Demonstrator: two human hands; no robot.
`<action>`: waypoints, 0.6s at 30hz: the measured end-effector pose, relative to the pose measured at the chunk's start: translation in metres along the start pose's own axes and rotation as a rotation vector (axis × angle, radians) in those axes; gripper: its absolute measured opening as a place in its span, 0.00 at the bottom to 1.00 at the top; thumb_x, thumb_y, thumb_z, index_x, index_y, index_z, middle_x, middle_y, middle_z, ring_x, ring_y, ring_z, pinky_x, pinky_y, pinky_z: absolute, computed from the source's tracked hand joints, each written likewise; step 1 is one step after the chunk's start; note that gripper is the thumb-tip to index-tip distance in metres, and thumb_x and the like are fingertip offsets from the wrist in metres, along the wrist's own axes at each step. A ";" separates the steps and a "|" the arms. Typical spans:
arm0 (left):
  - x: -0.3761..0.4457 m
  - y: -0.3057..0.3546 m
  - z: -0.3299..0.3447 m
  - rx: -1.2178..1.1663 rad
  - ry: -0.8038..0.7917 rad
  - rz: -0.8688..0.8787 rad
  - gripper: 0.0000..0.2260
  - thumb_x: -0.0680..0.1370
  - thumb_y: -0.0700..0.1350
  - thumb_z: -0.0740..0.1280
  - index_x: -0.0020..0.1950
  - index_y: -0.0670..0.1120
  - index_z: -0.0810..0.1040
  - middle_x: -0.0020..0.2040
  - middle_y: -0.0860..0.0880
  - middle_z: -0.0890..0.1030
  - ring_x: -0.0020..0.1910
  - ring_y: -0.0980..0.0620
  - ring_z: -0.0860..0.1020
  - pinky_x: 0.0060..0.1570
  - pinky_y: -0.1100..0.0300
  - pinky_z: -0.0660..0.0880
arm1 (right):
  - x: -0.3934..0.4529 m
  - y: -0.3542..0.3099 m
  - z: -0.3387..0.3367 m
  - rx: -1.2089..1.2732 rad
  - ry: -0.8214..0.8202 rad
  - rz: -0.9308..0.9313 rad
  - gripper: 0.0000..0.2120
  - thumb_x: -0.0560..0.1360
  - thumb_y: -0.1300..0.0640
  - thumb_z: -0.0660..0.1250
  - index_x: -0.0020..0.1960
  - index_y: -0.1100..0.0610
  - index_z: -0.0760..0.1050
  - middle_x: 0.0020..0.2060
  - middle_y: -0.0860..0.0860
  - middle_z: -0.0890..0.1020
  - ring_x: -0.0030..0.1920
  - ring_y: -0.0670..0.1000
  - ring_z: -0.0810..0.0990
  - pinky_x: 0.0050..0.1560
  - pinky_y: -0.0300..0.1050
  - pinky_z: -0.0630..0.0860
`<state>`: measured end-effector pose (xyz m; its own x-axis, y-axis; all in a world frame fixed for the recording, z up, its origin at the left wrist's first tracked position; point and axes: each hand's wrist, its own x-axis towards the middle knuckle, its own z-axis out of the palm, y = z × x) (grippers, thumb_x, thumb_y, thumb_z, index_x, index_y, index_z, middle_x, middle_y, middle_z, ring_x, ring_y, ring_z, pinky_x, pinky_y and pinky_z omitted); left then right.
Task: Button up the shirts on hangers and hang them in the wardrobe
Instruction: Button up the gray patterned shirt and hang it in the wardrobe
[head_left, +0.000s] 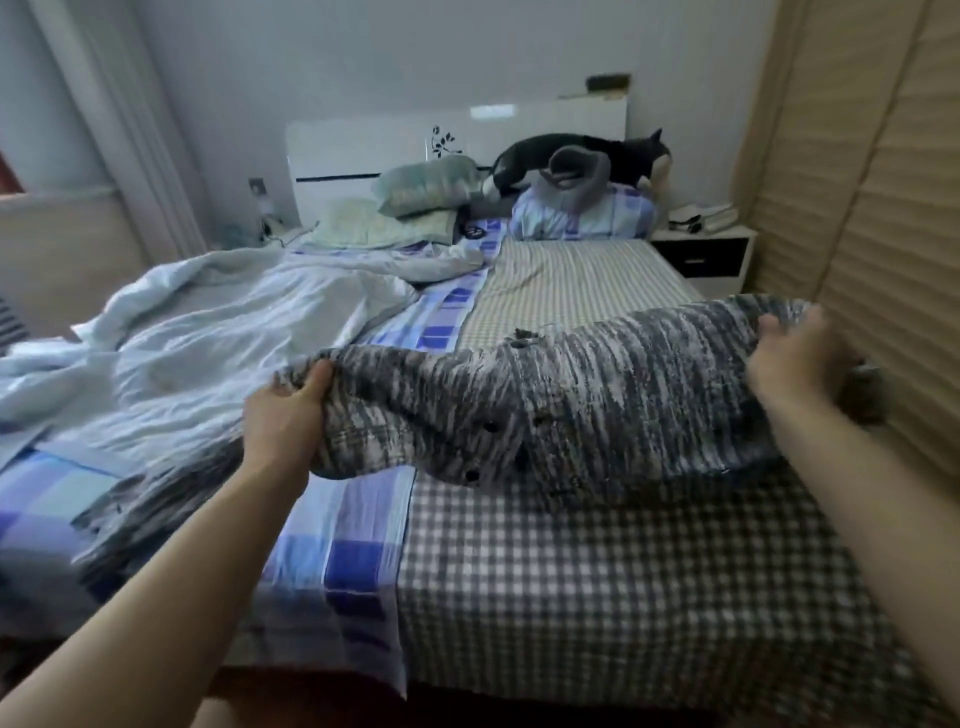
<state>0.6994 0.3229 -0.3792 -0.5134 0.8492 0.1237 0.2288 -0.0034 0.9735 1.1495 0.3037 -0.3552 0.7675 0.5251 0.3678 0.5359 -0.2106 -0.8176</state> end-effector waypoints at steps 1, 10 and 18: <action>0.008 -0.003 0.009 0.093 -0.016 -0.004 0.20 0.78 0.58 0.71 0.55 0.41 0.80 0.46 0.44 0.81 0.47 0.44 0.80 0.48 0.55 0.72 | 0.010 0.005 0.012 -0.055 -0.051 -0.027 0.17 0.84 0.52 0.60 0.67 0.62 0.71 0.63 0.65 0.76 0.63 0.66 0.75 0.60 0.56 0.71; 0.026 -0.081 0.051 0.982 -0.140 0.096 0.41 0.77 0.63 0.67 0.81 0.46 0.54 0.74 0.36 0.65 0.71 0.34 0.67 0.68 0.42 0.66 | -0.003 0.079 0.095 -0.699 -0.611 -0.202 0.54 0.75 0.31 0.66 0.81 0.47 0.31 0.81 0.52 0.35 0.80 0.63 0.48 0.74 0.63 0.63; -0.009 -0.075 0.124 1.273 -0.652 1.243 0.30 0.83 0.67 0.43 0.83 0.59 0.47 0.83 0.46 0.47 0.82 0.42 0.46 0.80 0.39 0.47 | 0.029 0.077 0.131 -0.793 -0.622 -0.308 0.48 0.76 0.30 0.61 0.80 0.40 0.32 0.81 0.50 0.36 0.80 0.64 0.45 0.76 0.67 0.58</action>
<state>0.7895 0.3816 -0.4772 0.6807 0.7130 0.1683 0.7194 -0.6071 -0.3374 1.1664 0.4107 -0.4653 0.3638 0.9308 0.0347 0.9260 -0.3574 -0.1212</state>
